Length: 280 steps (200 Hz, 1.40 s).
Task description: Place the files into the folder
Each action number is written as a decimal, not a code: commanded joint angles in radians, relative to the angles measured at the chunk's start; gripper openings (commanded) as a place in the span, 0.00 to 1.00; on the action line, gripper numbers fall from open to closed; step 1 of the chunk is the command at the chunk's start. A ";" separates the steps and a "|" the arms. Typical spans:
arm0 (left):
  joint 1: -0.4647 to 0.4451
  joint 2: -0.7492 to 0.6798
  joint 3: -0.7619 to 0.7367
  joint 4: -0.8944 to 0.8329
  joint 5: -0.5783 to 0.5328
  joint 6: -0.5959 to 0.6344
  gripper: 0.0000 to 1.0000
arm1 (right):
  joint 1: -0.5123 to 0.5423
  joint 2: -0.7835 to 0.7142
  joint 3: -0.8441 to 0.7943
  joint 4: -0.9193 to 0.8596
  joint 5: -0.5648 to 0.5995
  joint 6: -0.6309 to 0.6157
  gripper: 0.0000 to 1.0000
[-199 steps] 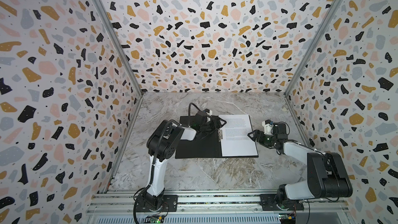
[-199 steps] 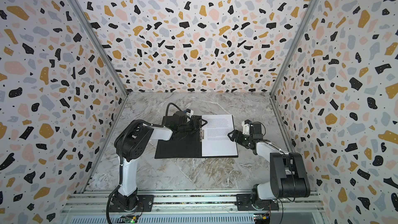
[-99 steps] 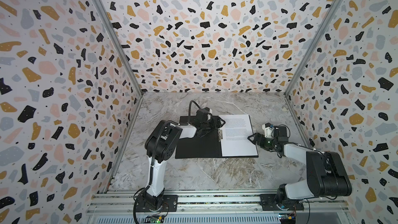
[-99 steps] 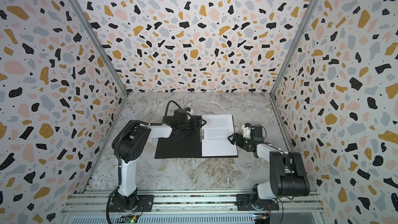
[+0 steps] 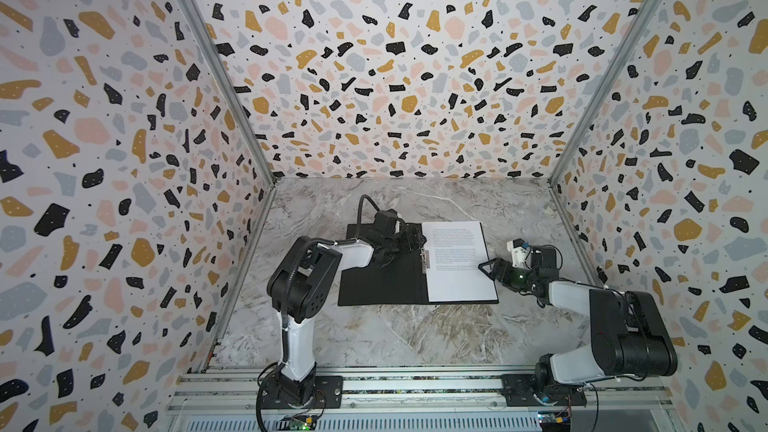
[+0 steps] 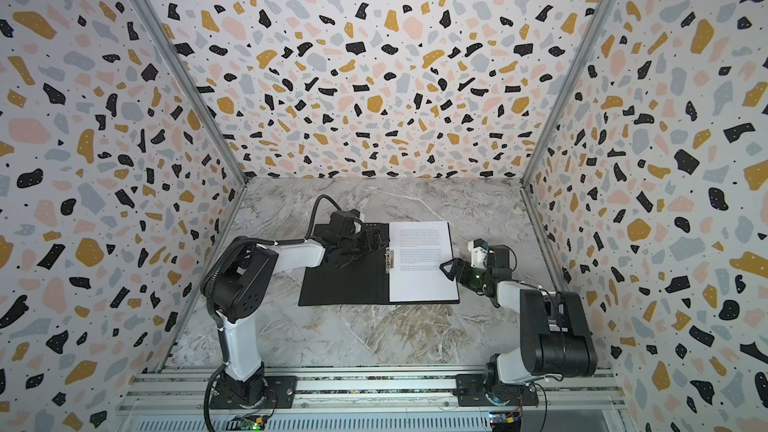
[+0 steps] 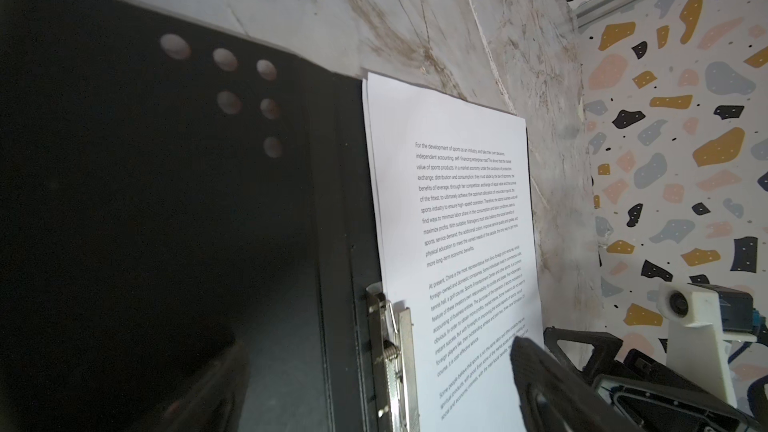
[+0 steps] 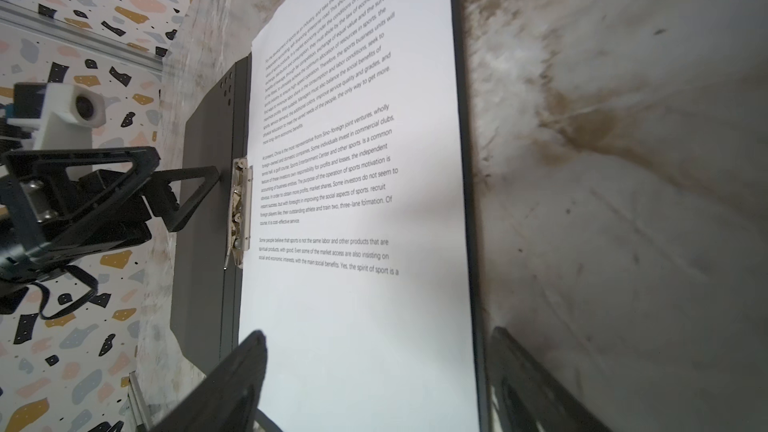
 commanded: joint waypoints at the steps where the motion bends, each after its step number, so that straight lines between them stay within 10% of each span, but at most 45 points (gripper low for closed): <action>1: 0.004 -0.050 -0.048 -0.053 -0.043 0.029 1.00 | 0.002 0.013 -0.043 -0.061 -0.010 0.032 0.83; 88: -0.029 -0.149 -0.226 -0.016 -0.062 -0.013 1.00 | -0.001 0.024 -0.067 -0.041 -0.045 0.071 0.79; 280: 0.029 0.177 0.106 0.004 0.050 0.072 1.00 | 0.020 0.026 -0.163 0.140 -0.097 0.257 0.75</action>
